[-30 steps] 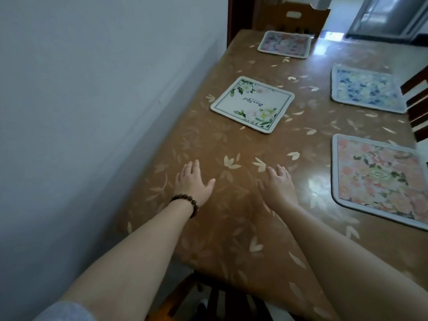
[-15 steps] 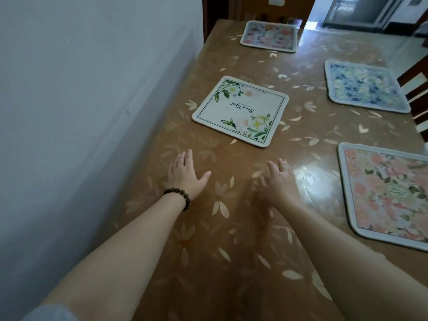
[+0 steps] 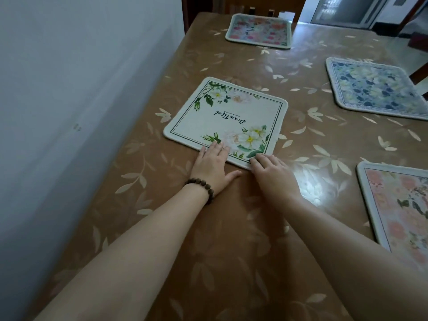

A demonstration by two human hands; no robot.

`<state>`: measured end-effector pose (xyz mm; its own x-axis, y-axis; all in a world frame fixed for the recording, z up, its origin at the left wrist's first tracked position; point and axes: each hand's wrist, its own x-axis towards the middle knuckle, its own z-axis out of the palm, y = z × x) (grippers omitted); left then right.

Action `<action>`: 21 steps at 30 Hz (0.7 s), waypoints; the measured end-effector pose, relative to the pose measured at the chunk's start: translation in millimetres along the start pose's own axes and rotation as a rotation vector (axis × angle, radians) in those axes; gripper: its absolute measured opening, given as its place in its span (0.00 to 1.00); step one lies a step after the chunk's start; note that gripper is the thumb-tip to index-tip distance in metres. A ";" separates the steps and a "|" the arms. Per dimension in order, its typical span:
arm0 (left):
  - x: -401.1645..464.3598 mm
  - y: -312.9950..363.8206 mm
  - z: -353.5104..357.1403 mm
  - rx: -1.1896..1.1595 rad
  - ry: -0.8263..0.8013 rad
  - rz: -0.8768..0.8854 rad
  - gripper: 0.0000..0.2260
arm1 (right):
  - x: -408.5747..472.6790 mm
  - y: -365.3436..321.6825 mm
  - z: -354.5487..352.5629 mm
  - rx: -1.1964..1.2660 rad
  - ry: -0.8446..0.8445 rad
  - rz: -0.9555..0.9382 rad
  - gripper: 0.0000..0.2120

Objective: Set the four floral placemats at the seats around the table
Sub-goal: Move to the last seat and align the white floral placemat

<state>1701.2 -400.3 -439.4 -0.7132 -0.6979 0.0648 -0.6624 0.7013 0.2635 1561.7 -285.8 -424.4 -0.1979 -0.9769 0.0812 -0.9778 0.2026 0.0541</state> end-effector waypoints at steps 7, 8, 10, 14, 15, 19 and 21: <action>9.7 2.0 -0.5 -0.055 0.139 0.107 0.17 | -6.3 1.5 -5.1 0.068 0.185 -0.034 0.13; 7.8 2.2 0.1 -0.045 0.140 0.109 0.16 | -9.2 0.8 -4.5 0.076 0.187 -0.037 0.12; 4.0 2.4 0.2 -0.027 0.137 0.108 0.14 | -14.8 0.0 -2.4 0.099 0.162 -0.030 0.10; 3.5 5.0 -4.1 0.052 0.123 0.087 0.14 | -17.6 -2.5 -0.1 0.141 0.087 0.055 0.10; 4.2 6.1 -5.6 0.099 0.121 0.092 0.14 | -16.5 -3.6 -0.1 0.157 0.089 0.067 0.10; 3.7 6.3 -8.2 0.130 0.176 0.084 0.13 | -5.9 -2.8 1.8 0.136 0.064 0.084 0.15; 2.0 7.0 -9.2 0.097 0.182 0.075 0.12 | -3.0 -0.2 1.4 0.117 0.063 0.094 0.14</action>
<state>1697.2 -398.1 -428.6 -0.7137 -0.6521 0.2558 -0.6346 0.7565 0.1581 1562.4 -283.0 -426.1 -0.2880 -0.9469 0.1432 -0.9572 0.2801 -0.0729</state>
